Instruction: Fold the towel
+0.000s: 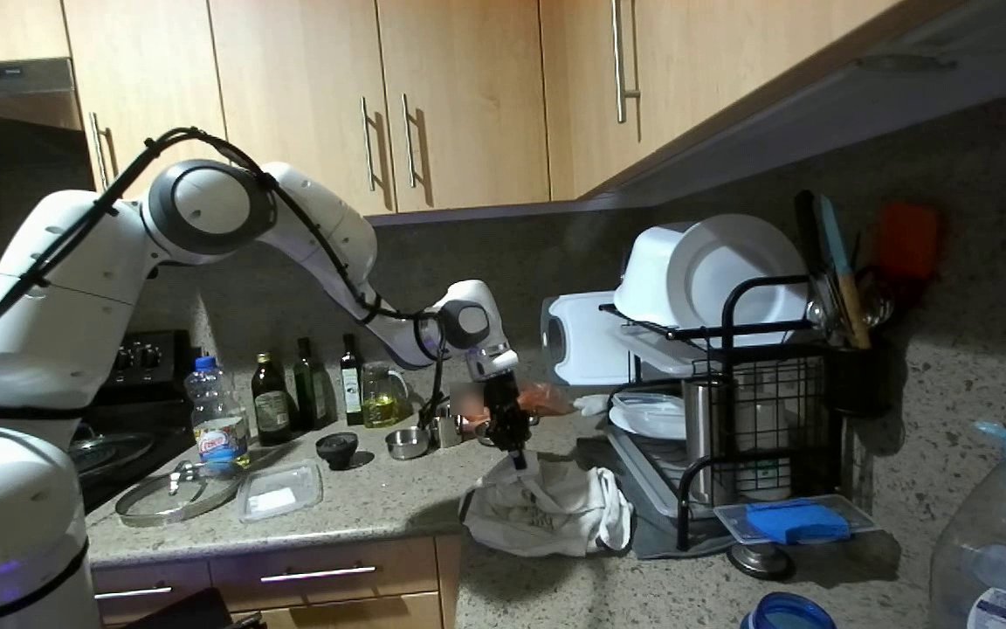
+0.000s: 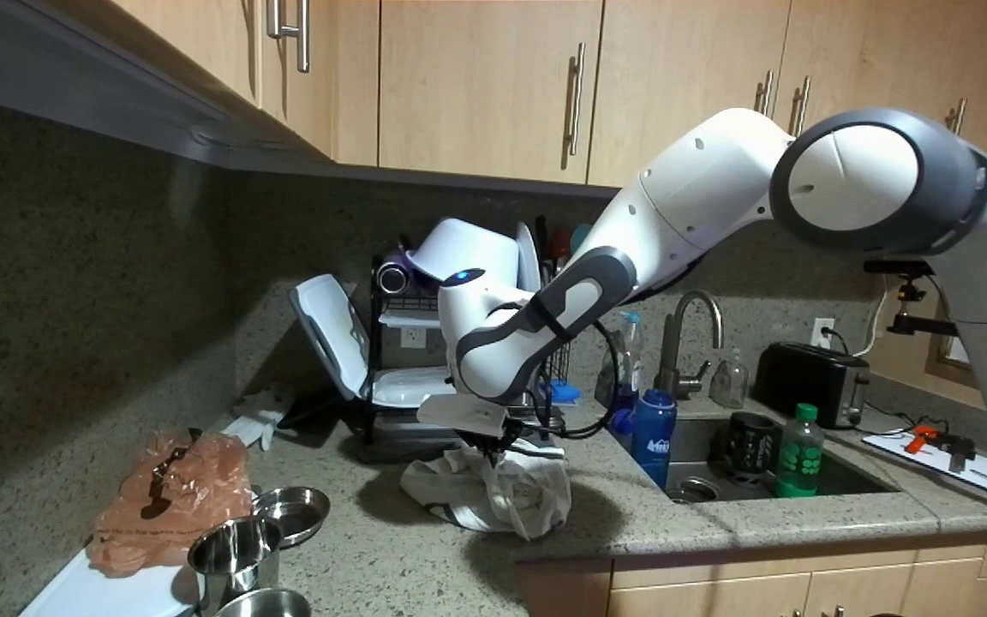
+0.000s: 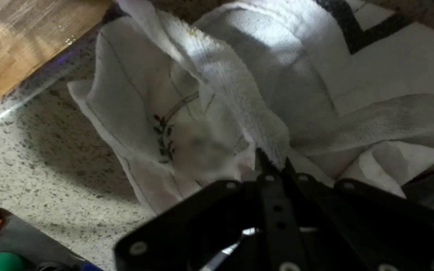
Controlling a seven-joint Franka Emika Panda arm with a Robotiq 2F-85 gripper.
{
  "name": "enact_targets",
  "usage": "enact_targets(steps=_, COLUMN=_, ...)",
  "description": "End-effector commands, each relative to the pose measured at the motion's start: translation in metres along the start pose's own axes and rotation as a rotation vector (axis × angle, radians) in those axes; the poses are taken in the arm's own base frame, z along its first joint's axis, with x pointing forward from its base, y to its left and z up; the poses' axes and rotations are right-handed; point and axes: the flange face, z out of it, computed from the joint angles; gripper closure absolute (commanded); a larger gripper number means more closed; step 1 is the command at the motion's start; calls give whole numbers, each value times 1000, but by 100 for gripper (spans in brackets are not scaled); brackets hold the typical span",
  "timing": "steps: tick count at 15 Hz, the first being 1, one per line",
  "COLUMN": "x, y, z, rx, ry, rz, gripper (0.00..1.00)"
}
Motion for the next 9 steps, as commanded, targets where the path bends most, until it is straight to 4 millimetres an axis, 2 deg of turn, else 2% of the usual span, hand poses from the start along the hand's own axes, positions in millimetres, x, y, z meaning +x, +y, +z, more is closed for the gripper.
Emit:
enact_targets(steps=1, x=4, y=-20, z=-23, rx=35, ry=0, rz=5, gripper=98)
enact_targets(steps=5, x=11, y=-47, z=-55, rx=100, ry=32, rz=-10, gripper=98)
enact_targets(steps=9, x=6, y=-72, z=-64, rx=98, ry=46, rz=-54, gripper=98)
